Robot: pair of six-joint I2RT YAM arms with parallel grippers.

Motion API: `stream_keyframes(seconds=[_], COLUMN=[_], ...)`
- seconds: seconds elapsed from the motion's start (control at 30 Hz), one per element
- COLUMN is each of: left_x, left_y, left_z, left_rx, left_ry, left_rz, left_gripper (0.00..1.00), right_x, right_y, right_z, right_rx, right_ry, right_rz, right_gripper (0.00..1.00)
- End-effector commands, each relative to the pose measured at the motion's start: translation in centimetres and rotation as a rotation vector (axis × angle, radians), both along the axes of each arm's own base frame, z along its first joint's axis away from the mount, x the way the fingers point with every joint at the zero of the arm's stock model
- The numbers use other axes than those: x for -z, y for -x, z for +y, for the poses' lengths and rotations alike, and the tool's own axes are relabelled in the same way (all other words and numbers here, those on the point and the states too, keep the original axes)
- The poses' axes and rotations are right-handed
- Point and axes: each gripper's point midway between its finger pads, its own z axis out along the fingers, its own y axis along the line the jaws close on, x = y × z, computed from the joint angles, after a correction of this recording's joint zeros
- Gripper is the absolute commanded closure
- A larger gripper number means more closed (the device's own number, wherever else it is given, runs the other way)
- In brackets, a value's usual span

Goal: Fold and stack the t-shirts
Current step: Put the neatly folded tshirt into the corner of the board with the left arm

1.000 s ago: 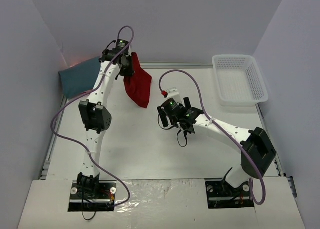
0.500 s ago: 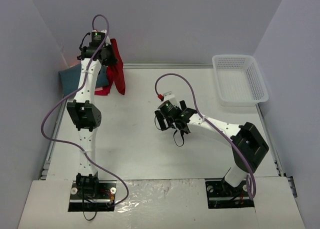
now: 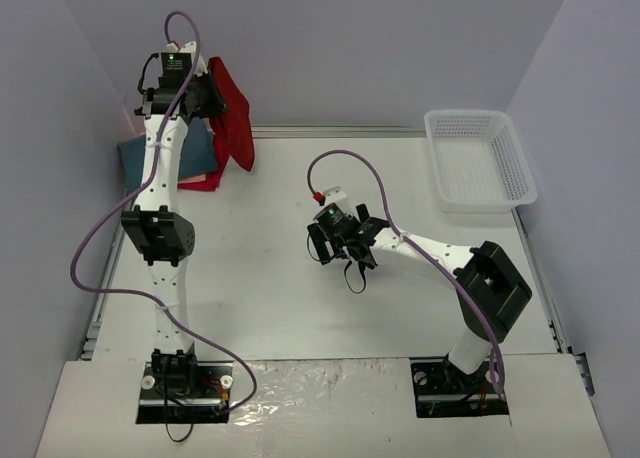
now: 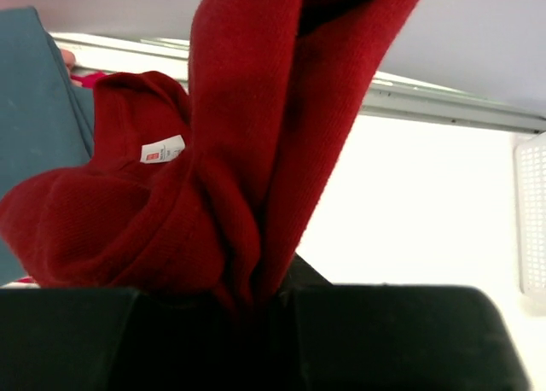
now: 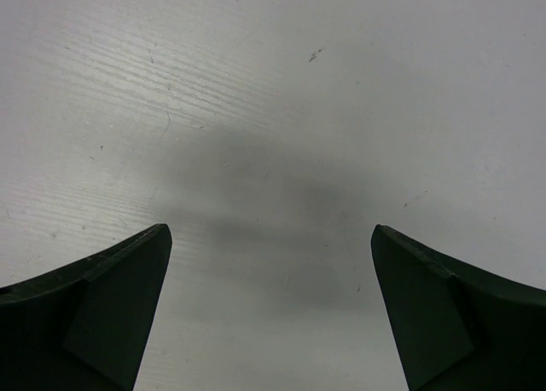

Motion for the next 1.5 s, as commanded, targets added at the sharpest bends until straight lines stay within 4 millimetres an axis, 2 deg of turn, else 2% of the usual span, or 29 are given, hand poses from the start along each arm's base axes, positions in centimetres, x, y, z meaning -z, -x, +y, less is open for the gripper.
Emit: stream_keyframes(seconds=[0.0,0.07,0.13,0.17,0.43,0.7,1.1,1.23,1.47], left_x=[-9.9,-9.6,-9.7,-9.8,-11.7,-10.9,-5.9,-4.3,-1.0], left_y=[1.5,1.2,1.1,0.9,0.9,0.4,-1.9,-2.4,-2.4], left_z=[1.1,1.9,1.5,3.4,5.2,7.2,8.7,8.6,9.9], left_rx=[0.003,-0.01,0.007,-0.023,-0.036,-0.047,-0.033,-0.011,-0.027], left_ry=[0.02,0.023,0.033,0.031,0.048,0.056,0.071,0.07,-0.015], left_rz=[-0.243,-0.239,-0.246,-0.249,-0.306,-0.298,-0.219,-0.193,-0.12], left_gripper=[0.98,0.98,0.98,0.98,0.97,0.98,0.98,0.98,0.98], right_x=[0.1,0.5,1.1,1.2,2.7,3.6,5.6,5.9,6.4], right_y=[-0.3,-0.2,0.0,0.0,0.4,0.7,1.4,1.3,1.3], right_z=[0.2,0.1,0.3,0.4,1.4,2.7,4.2,4.7,5.9], right_rx=[0.006,0.008,0.001,0.002,-0.01,-0.021,-0.05,-0.057,-0.088], right_ry=[0.003,0.008,0.008,0.004,0.0,0.0,0.024,0.028,0.035], right_rz=[0.004,0.011,0.025,0.027,0.063,0.079,0.12,0.127,0.146], right_gripper=[0.0,0.0,0.0,0.0,0.0,0.0,0.0,0.0,0.0])
